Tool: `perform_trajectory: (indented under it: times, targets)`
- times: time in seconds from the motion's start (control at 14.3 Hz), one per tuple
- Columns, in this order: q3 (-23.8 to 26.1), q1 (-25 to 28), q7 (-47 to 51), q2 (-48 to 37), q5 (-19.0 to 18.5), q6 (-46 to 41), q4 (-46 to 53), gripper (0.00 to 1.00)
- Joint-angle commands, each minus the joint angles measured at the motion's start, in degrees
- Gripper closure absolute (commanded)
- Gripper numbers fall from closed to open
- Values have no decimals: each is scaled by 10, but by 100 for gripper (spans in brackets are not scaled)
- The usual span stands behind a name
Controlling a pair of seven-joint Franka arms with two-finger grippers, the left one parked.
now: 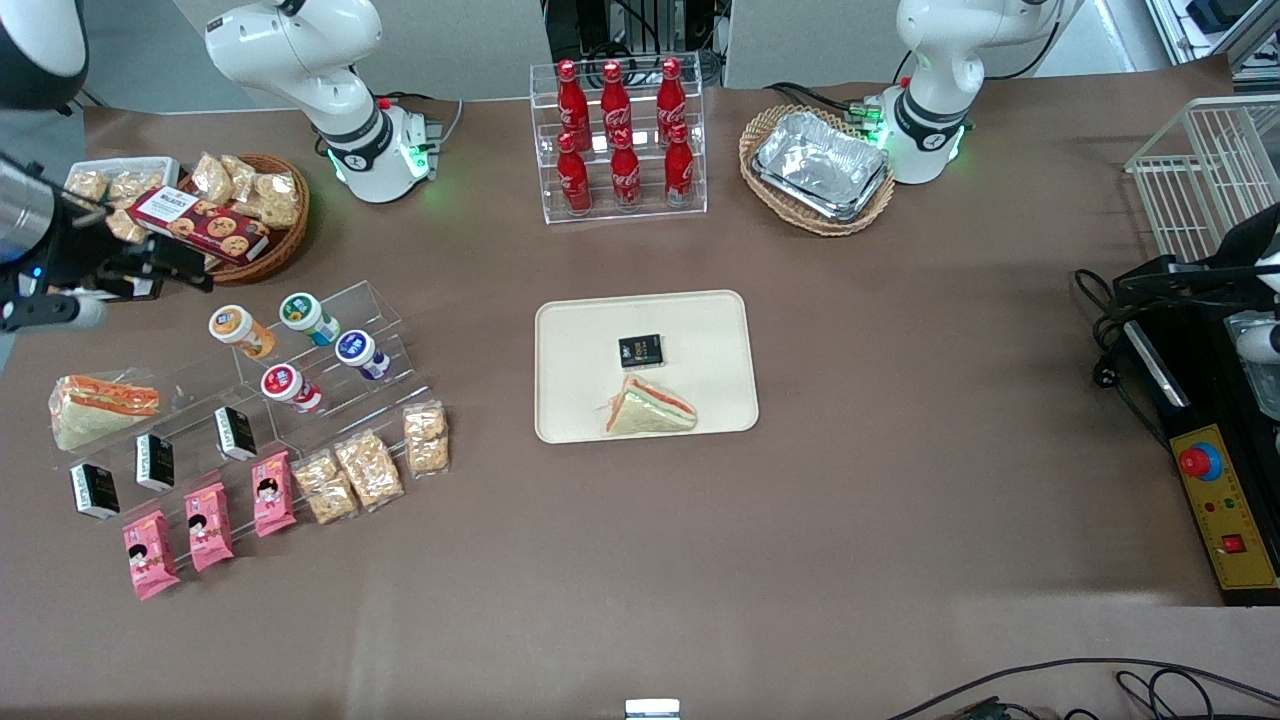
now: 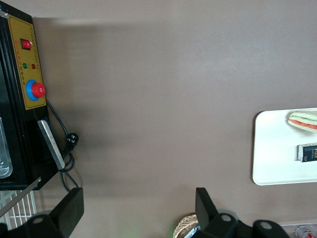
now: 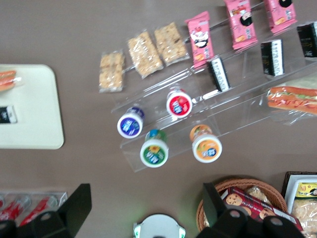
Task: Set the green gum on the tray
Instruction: 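Move the right gripper over the acrylic stand of gum bottles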
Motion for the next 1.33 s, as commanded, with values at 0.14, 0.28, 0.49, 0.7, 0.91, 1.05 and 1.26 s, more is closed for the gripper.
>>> perform_trajectory:
  times: [0.14, 0.28, 0.49, 0.7, 0.91, 1.05, 1.26]
  targets:
    - [66, -3, 21, -164, 6, -19, -124, 0]
    - [96, -3, 68, -208, 1, -9, -175, 0]
    - [110, -20, 69, -230, -1, 22, -218, 0]
    - [109, -29, 65, -240, -2, 24, -235, 0]
    - [110, -47, 62, -260, -3, 31, -260, 0]
    - [110, -50, 57, -283, -3, 56, -293, 0]
    - [110, -50, 56, -287, -3, 82, -314, 0]
